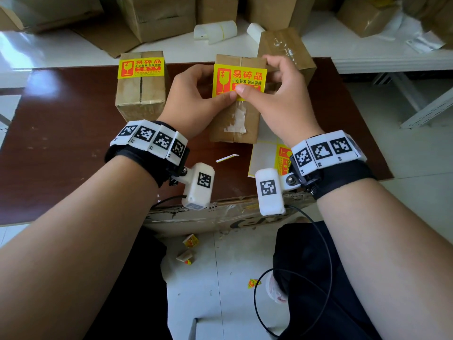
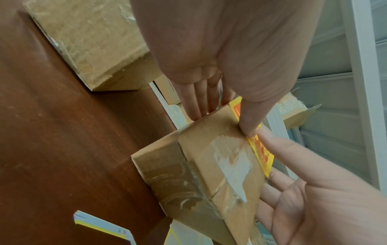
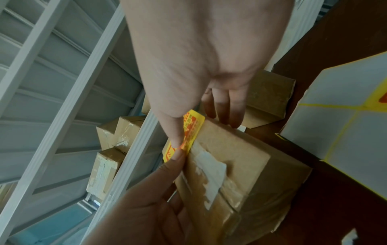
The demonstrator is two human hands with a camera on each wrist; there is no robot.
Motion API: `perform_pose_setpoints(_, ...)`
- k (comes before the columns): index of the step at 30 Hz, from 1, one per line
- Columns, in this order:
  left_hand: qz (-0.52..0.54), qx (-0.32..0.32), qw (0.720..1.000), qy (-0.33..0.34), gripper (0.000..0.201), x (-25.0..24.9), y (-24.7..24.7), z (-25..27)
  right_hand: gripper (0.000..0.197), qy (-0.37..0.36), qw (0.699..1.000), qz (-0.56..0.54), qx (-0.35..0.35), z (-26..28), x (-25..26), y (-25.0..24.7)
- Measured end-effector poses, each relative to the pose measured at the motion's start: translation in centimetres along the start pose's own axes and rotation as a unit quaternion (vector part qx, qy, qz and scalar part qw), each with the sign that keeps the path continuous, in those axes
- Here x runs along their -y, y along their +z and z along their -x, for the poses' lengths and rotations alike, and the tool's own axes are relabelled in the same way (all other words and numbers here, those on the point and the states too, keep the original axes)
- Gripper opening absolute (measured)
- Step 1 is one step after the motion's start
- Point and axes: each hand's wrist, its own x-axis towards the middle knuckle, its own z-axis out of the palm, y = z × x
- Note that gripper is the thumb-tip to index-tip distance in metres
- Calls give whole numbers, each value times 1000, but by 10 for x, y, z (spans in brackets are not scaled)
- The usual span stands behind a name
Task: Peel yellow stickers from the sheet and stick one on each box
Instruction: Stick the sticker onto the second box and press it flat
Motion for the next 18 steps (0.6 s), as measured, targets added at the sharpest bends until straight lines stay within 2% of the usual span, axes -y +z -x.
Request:
perform_pose_setpoints(6,31,41,999,1,46,2,-4,-2,41,-3,1000,16,-21,-4,-3,0)
perform_pose_setpoints(11,93,46,994,-27,47,1,-1,-2,25,18,999,-8,-37,-8,-4,0)
perform_pose_setpoints(15,120,8,991,-52,29,-6,1,-1,21,25,999,-26,-36,-6,-3,1)
perform_pose_setpoints(18,69,-25,997,-21,38,-8,6,2,38,17,999,-22,-43,-3,-2,4)
